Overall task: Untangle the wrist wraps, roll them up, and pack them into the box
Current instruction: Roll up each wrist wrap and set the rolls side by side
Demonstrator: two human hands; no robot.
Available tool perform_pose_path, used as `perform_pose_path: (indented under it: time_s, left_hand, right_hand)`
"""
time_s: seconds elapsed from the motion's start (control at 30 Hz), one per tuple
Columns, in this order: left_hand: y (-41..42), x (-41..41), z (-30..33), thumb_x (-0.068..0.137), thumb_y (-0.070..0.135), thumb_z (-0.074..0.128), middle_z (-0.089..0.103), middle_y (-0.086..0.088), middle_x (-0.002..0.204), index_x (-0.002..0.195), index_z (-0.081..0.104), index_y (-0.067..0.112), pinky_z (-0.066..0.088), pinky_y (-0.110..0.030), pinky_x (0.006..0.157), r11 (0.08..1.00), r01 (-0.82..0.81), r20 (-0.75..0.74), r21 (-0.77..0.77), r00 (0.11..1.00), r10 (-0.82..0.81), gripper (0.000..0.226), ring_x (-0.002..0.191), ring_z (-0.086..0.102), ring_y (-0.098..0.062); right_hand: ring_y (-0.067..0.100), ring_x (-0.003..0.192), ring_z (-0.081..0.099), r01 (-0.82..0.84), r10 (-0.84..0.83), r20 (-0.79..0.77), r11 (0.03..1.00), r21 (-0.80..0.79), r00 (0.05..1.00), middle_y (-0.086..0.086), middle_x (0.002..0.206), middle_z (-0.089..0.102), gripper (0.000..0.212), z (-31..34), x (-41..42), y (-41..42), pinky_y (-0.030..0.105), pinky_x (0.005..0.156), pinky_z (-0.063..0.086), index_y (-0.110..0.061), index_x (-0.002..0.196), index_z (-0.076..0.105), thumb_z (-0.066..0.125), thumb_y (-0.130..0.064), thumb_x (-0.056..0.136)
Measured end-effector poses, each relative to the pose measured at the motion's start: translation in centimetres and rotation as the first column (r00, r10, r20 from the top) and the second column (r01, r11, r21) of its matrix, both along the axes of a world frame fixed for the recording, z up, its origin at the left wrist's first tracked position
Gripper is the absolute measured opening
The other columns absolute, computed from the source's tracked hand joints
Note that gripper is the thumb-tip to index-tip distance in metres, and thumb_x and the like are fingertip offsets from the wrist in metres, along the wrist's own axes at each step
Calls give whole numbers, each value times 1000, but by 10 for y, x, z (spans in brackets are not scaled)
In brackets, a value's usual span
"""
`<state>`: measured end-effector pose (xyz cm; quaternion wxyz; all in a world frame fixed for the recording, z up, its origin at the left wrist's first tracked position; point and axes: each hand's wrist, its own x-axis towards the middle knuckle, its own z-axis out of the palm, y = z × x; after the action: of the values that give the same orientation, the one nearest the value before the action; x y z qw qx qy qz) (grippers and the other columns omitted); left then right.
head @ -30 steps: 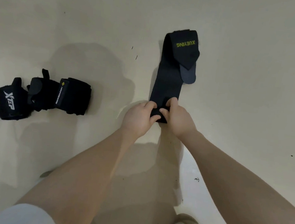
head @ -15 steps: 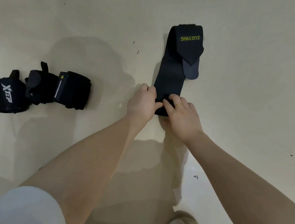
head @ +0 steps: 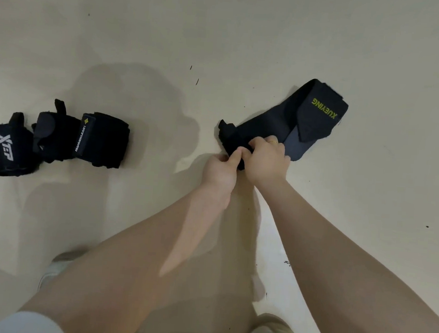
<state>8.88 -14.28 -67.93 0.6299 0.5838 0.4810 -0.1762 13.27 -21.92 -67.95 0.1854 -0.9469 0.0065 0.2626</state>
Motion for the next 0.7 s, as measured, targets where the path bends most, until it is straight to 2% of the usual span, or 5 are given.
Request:
perform_pose_path:
  time_s: [0.13, 0.23, 0.33, 0.57, 0.7]
  left_hand:
    - [0, 3, 2, 94, 35, 54, 66, -1, 90, 91, 61, 19, 50, -32, 90, 999, 9, -29, -38, 1000, -10, 18, 94, 63, -20]
    - [13, 7, 20, 95, 28, 55, 64, 1, 91, 104, 60, 15, 50, -24, 80, 989, 127, 51, -82, 991, -123, 17, 85, 61, -11]
    - [37, 9, 42, 94, 16, 57, 67, -5, 104, 110, 61, 12, 52, -26, 87, 935, 353, 190, -33, 921, -341, 17, 96, 64, -16]
    - [88, 24, 109, 85, 8, 63, 67, 0, 89, 110, 61, 17, 50, -15, 61, 791, 601, 213, 111, 763, -610, 27, 75, 62, -13]
    - [103, 36, 158, 77, 6, 68, 63, 5, 89, 105, 63, 20, 45, -17, 65, 606, 732, 166, 311, 587, -793, 31, 76, 59, -9]
  right_hand:
    - [22, 89, 55, 237, -179, -222, 934, 268, 959, 0, 87, 57, 20, -5, -9, -8, 38, 84, 42, -17, 93, 53, 50, -36, 94]
    - [14, 63, 44, 537, -328, -446, 674, 508, 833, -1, 67, 46, 26, 6, -24, -12, 21, 61, 40, -15, 72, 45, 57, -26, 93]
    - [18, 76, 47, 643, -329, -557, 481, 596, 762, 8, 82, 52, 14, 22, -34, 1, 28, 67, 42, -11, 87, 52, 57, -22, 93]
    - [11, 65, 50, 623, -199, -601, 406, 668, 774, 6, 81, 54, 7, 84, -32, 34, 22, 62, 40, -8, 90, 52, 56, -12, 93]
    - [7, 75, 56, 448, -25, -532, 574, 686, 846, -1, 87, 61, 16, 131, -29, 30, 10, 66, 46, -7, 100, 62, 51, 1, 91]
